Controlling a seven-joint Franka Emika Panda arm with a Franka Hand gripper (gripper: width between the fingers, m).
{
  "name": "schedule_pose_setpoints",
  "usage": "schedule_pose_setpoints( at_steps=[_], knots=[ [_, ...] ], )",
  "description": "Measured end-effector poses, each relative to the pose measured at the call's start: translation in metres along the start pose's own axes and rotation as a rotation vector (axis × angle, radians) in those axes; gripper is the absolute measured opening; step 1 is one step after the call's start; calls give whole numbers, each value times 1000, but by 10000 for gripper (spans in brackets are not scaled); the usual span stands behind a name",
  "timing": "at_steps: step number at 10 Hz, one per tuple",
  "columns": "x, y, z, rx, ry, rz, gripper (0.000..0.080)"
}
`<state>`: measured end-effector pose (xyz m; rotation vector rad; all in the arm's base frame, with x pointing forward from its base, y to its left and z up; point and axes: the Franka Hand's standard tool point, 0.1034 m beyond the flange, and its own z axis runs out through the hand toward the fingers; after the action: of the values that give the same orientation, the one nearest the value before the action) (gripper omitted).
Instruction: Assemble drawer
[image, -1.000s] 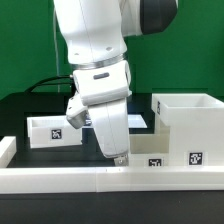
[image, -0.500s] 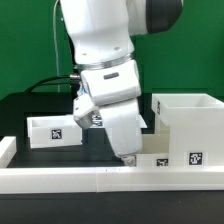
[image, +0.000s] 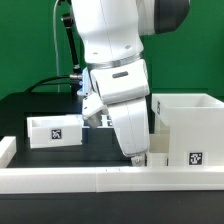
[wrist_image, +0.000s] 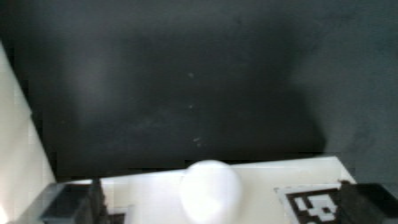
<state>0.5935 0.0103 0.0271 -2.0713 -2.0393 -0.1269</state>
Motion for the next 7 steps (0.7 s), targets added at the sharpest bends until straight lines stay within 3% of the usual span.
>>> schedule_pose_setpoints(
  at_steps=[4, 6, 7],
  knots=[
    [24, 1, 6, 14, -45, -51, 649],
    [16, 1, 6, 14, -49, -56, 649],
    [1, -1, 4, 18, -53, -46, 649]
  ],
)
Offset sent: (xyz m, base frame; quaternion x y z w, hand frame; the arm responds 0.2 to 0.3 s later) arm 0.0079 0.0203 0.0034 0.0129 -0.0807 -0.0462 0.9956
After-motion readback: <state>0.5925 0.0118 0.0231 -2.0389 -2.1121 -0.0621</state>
